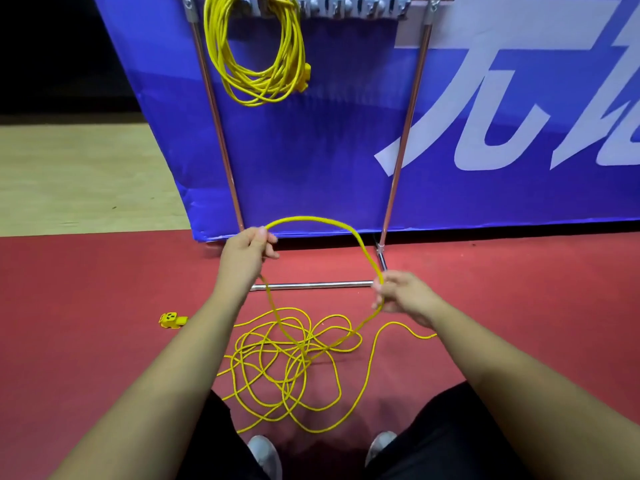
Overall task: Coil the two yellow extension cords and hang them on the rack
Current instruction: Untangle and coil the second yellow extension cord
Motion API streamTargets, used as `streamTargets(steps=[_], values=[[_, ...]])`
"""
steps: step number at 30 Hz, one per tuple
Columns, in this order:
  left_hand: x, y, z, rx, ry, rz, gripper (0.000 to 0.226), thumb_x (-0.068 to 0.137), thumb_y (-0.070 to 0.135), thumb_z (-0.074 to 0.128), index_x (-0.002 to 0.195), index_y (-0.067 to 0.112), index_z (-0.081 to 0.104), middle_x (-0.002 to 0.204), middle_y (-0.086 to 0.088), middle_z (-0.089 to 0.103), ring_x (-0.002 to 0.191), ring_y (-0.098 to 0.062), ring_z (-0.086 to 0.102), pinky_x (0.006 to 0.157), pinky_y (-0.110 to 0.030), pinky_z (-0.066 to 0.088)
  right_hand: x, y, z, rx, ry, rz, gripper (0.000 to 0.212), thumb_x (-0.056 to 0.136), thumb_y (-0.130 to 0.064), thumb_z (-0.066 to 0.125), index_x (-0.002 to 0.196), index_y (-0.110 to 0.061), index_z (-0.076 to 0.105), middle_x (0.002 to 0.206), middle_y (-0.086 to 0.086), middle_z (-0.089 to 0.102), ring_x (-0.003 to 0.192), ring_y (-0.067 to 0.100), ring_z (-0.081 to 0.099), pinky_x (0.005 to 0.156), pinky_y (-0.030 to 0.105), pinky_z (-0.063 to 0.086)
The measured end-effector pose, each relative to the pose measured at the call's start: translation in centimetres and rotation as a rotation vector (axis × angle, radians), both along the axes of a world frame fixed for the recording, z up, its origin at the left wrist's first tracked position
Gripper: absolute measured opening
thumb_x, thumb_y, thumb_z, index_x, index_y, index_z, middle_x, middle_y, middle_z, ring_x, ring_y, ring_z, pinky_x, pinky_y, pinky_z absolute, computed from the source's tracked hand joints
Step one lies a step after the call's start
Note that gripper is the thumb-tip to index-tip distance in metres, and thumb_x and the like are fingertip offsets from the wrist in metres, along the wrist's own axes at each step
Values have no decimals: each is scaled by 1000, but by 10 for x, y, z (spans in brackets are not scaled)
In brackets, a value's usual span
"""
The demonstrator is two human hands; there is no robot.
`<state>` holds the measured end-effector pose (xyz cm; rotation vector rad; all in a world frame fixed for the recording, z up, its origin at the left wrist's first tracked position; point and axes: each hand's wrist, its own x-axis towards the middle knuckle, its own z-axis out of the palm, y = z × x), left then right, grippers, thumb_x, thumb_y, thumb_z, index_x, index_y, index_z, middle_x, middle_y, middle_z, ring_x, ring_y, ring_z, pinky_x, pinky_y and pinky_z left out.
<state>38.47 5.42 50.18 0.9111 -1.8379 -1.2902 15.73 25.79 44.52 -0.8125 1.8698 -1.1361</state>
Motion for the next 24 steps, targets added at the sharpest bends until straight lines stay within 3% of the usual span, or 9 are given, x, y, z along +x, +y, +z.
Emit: streamTargets(steps=[1, 3, 6, 8, 10, 13, 18, 21, 24], values=[[1, -4, -9, -51, -180, 84, 15, 93, 25, 52, 96, 16, 63, 84, 0, 67, 93, -25, 65, 84, -36, 46, -1, -7, 19, -101, 17, -94, 11, 94, -10, 58, 83, -9, 61, 60, 8, 54, 56, 20, 57, 62, 36, 50], [-1, -1, -15, -160, -312, 147, 42, 89, 17, 60, 129, 12, 53, 131, -9, 56, 127, -25, 48, 105, -35, 37, 2, -19, 74, -291, 143, -165, 14, 93, -15, 61, 87, -4, 66, 55, 6, 42, 46, 17, 40, 51, 28, 34], [-14, 25, 6, -339, -20, -69, 57, 94, 25, 55, 146, 18, 34, 152, 3, 35, 143, -8, 24, 115, -22, 19, 22, -26, 152, -319, 454, 124, 14, 92, -18, 61, 94, -12, 73, 58, 0, 45, 54, 14, 37, 50, 27, 31], [-25, 43, 24, -259, 79, -322, 47, 95, 34, 49, 140, 22, 41, 143, 5, 49, 136, -4, 37, 110, -20, 28, 38, -28, 177, -228, 592, 353, 13, 91, -20, 61, 91, -15, 74, 63, 8, 54, 59, 14, 42, 54, 28, 34], [-34, 54, 32, -168, 21, -478, 29, 94, 37, 47, 111, 16, 60, 97, 2, 70, 101, -7, 64, 88, -25, 46, 45, -29, 180, -206, 629, 417, 13, 90, -23, 63, 88, -16, 73, 74, 14, 63, 65, 13, 48, 60, 31, 38], [-35, 56, 32, -95, 92, -422, 30, 93, 29, 45, 71, 11, 55, 52, 6, 45, 48, -7, 47, 53, -19, 37, 37, -26, 150, -163, 650, 331, 11, 88, -22, 65, 82, -15, 71, 62, -1, 58, 58, 5, 47, 56, 27, 38], [-22, 39, 52, 172, 553, -336, 38, 98, 20, 41, 62, 21, 55, 51, 8, 23, 46, -11, 26, 54, -31, 17, -2, 0, 16, 214, 499, 276, 15, 88, -13, 62, 74, -13, 67, 74, 7, 69, 66, 11, 58, 68, 30, 49], [-15, 25, 46, 109, 425, -230, 35, 98, 27, 43, 66, 19, 54, 50, 7, 25, 47, -15, 30, 53, -30, 23, -15, 23, -36, 285, 312, 160, 18, 90, -13, 65, 72, -13, 66, 70, 3, 61, 69, 12, 52, 75, 32, 42], [-6, 1, 20, -64, 39, -25, 32, 97, 34, 45, 73, 19, 61, 53, 3, 50, 56, -24, 55, 64, -35, 42, -17, 13, -19, 41, 127, -103, 17, 93, -12, 61, 83, 0, 64, 61, 7, 57, 55, 16, 57, 74, 48, 48]])
